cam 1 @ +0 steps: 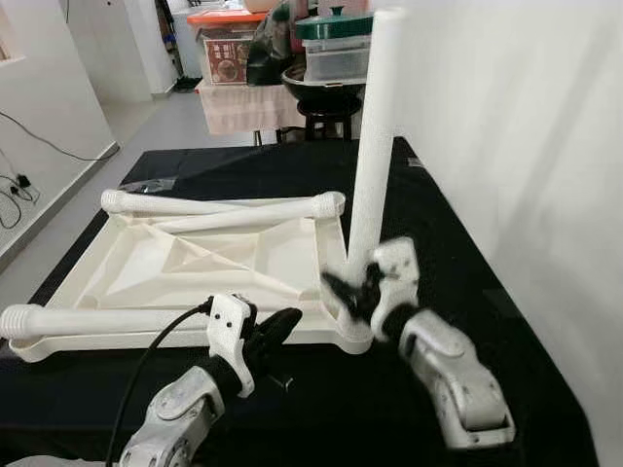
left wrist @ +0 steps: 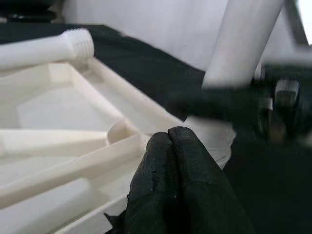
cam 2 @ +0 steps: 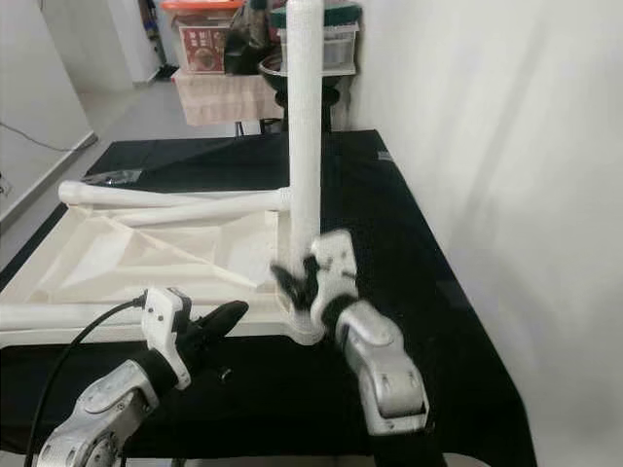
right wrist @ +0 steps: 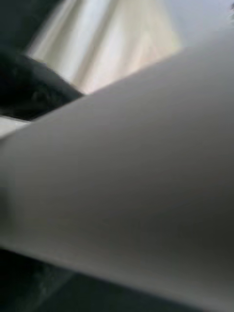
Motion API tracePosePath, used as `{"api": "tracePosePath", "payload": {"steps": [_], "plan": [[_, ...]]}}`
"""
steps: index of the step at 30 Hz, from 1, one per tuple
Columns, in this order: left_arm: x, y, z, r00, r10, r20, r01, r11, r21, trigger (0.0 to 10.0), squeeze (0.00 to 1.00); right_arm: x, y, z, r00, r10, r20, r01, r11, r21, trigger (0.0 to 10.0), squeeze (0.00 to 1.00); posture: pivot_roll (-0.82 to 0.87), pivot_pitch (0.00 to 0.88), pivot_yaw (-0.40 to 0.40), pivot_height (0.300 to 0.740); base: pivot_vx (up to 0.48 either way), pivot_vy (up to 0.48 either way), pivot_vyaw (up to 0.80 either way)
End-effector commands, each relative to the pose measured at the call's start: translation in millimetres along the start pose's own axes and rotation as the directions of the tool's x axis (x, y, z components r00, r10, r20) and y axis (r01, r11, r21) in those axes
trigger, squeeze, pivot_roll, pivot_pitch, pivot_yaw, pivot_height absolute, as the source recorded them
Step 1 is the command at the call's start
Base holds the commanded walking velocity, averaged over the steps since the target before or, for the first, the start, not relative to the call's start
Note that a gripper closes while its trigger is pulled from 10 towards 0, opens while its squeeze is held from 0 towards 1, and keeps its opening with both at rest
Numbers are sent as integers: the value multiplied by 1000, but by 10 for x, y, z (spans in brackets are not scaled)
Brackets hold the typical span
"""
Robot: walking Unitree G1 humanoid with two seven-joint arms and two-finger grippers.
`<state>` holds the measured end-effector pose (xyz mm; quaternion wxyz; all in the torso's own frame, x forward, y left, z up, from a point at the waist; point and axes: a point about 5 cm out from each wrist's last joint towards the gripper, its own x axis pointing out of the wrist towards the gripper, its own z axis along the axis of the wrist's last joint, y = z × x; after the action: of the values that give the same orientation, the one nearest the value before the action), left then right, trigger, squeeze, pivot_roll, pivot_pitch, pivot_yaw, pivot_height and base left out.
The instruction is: Building children table
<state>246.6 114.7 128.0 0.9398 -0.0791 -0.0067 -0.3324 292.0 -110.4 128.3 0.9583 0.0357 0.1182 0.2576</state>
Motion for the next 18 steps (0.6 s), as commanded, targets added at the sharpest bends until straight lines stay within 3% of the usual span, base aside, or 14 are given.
{"api": "tracePosePath", "payload": {"steps": [1,2,4,5,6,7,9,11,12,13,14,15,17,18], "plan": [[-14,15,-14,1000,6,-13,-6,1000,-4,10000,0,37,82,127,994,102,36,-104,994,30,10000,1000,-55,0,21,740,0,0,0],[-11,14,-14,1000,7,-11,-7,1000,-5,10000,0,44,77,205,978,201,60,-202,979,17,10000,1000,-54,0,20,740,0,0,0],[-9,14,-13,1000,7,-11,-7,1000,-5,10000,0,44,71,259,962,263,75,-264,964,2,10000,1000,-54,0,20,740,0,0,0],[-7,13,-13,1000,8,-10,-8,1000,-4,10000,0,43,36,317,940,333,75,-332,943,-29,10000,643,-51,0,17,740,0,0,0],[-7,13,-13,1000,8,-10,-8,1000,-4,10000,0,43,36,317,940,333,75,-332,943,-29,10000,643,-51,0,17,740,0,0,0],[-4,12,-13,1000,8,-10,-8,1000,-4,10000,0,41,-27,385,915,398,71,-393,916,-81,10000,0,-50,0,15,740,0,0,0],[-4,12,-13,1000,8,-10,-8,1000,-4,10000,0,41,-27,385,915,398,71,-393,916,-81,10000,0,-50,0,15,740,0,0,0],[4,7,-13,1000,8,-9,-8,1000,-3,10000,0,40,-184,491,861,508,30,-498,853,-159,10000,0,-44,0,11,740,0,0,0],[4,7,-13,1000,8,-9,-8,1000,-3,10000,0,40,-184,491,861,508,30,-498,853,-159,10000,0,-44,0,11,740,0,0,0],[10,5,-15,1000,8,-8,-8,1000,-3,10000,0,66,-282,502,843,538,-17,-531,825,-191,10000,0,-39,0,10,740,0,0,0],[10,5,-15,1000,8,-8,-8,1000,-3,10000,0,66,-282,502,843,538,-17,-531,825,-191,10000,0,-39,0,10,740,0,0,0],[19,-3,-19,1000,9,-8,-9,1000,-3,10000,0,155,-446,532,843,533,-76,-535,815,-221,9804,0,-27,0,3,740,0,0,0],[20,-6,-21,1000,9,-8,-9,1000,-2,10000,0,183,-483,548,846,527,-87,-532,817,-221,9804,0,-27,0,3,740,0,0,0],[20,-10,-22,1000,9,-8,-9,1000,-1,10000,0,200,-500,576,843,531,-85,-536,815,-221,2667,0,-22,0,0,740,0,0,0]]}}
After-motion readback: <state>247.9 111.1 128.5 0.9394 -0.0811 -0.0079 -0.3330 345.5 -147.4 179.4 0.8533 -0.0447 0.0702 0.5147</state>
